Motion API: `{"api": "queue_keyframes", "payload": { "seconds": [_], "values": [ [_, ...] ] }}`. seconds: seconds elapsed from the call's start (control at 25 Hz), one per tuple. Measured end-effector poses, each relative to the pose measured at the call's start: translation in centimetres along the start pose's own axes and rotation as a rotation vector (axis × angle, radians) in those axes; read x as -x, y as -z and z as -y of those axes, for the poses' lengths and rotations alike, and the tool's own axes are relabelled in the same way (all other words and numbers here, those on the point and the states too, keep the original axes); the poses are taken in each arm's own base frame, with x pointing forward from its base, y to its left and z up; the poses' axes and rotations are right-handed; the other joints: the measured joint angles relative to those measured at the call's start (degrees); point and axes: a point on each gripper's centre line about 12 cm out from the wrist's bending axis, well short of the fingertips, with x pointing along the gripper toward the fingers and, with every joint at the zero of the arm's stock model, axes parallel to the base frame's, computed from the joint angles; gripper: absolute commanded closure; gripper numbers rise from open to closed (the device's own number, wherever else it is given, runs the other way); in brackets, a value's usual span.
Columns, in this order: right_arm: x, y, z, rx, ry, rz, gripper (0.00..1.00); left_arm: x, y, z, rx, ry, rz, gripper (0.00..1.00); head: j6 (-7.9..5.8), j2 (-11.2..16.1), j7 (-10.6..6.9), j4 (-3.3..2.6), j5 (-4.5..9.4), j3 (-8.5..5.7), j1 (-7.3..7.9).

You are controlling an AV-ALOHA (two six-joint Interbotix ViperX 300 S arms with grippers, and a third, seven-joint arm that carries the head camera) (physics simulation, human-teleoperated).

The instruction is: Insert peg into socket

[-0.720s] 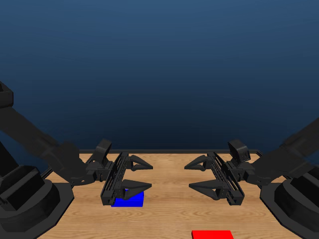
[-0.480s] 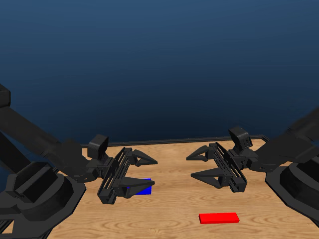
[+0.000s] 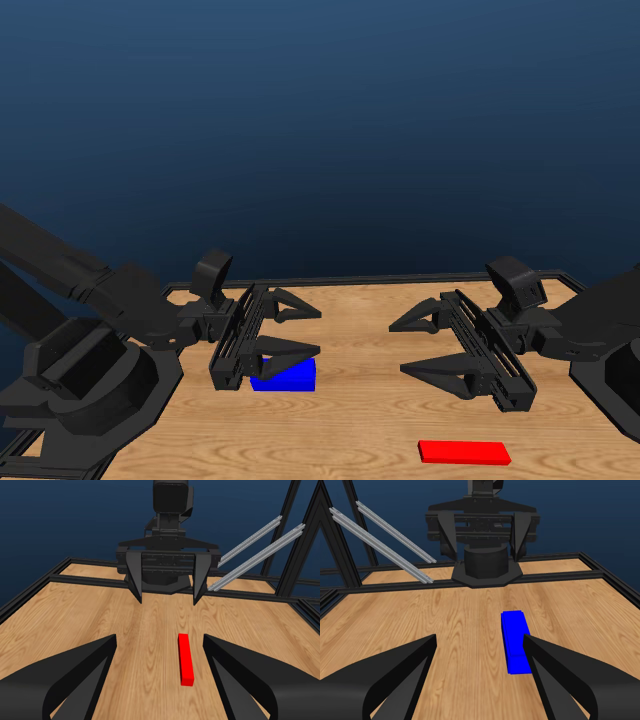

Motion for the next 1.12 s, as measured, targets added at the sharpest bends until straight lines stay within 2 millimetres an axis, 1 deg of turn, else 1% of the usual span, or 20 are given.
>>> {"api": "queue_keyframes", "payload": {
  "seconds": [0.08,0.16,0.28,0.36,0.48,0.68,0.84,1.12],
  "values": [
    [-0.3,0.3,0.2,-0.003,0.003,-0.014,0.00,0.5,0.2,-0.6,0.017,-0.028,-0.066,0.00,0.42,2.17,0.63,0.12,-0.84,-0.64,0.17],
    [-0.9,0.6,0.3,-0.003,0.002,-0.028,0.00,1.0,0.5,-1.0,0.034,-0.047,-0.135,0.00,1.10,4.50,1.11,0.34,-1.07,-1.50,0.44],
    [-2.0,0.9,0.4,-0.003,-0.003,-0.044,0.00,1.8,1.3,-1.5,0.063,-0.068,-0.239,0.00,2.05,7.96,1.26,0.61,-0.84,-2.95,0.74],
    [-2.6,1.2,0.5,-0.007,-0.006,-0.052,0.00,2.4,2.4,-1.8,0.081,-0.082,-0.317,0.00,2.65,10.14,1.29,0.77,-0.49,-3.85,0.90],
    [-3.1,1.6,0.9,-0.015,-0.006,-0.060,0.00,3.2,3.8,-2.2,0.107,-0.101,-0.413,0.00,3.56,12.67,1.36,1.00,0.05,-4.91,1.09],
    [-3.6,2.5,1.5,-0.034,-0.003,-0.067,0.00,4.3,5.5,-2.9,0.132,-0.135,-0.517,0.00,4.73,16.20,1.43,1.27,0.61,-6.65,1.27],
    [-3.6,2.4,1.7,-0.051,-0.007,-0.039,0.00,4.8,6.6,-3.6,0.143,-0.163,-0.570,0.00,5.43,18.55,1.27,1.41,0.90,-7.89,1.26],
    [-3.3,2.7,1.9,-0.073,-0.011,-0.024,0.00,4.6,8.8,-4.5,0.154,-0.193,-0.638,0.00,5.83,21.58,0.41,1.41,1.11,-9.55,1.10]
  ]
}}
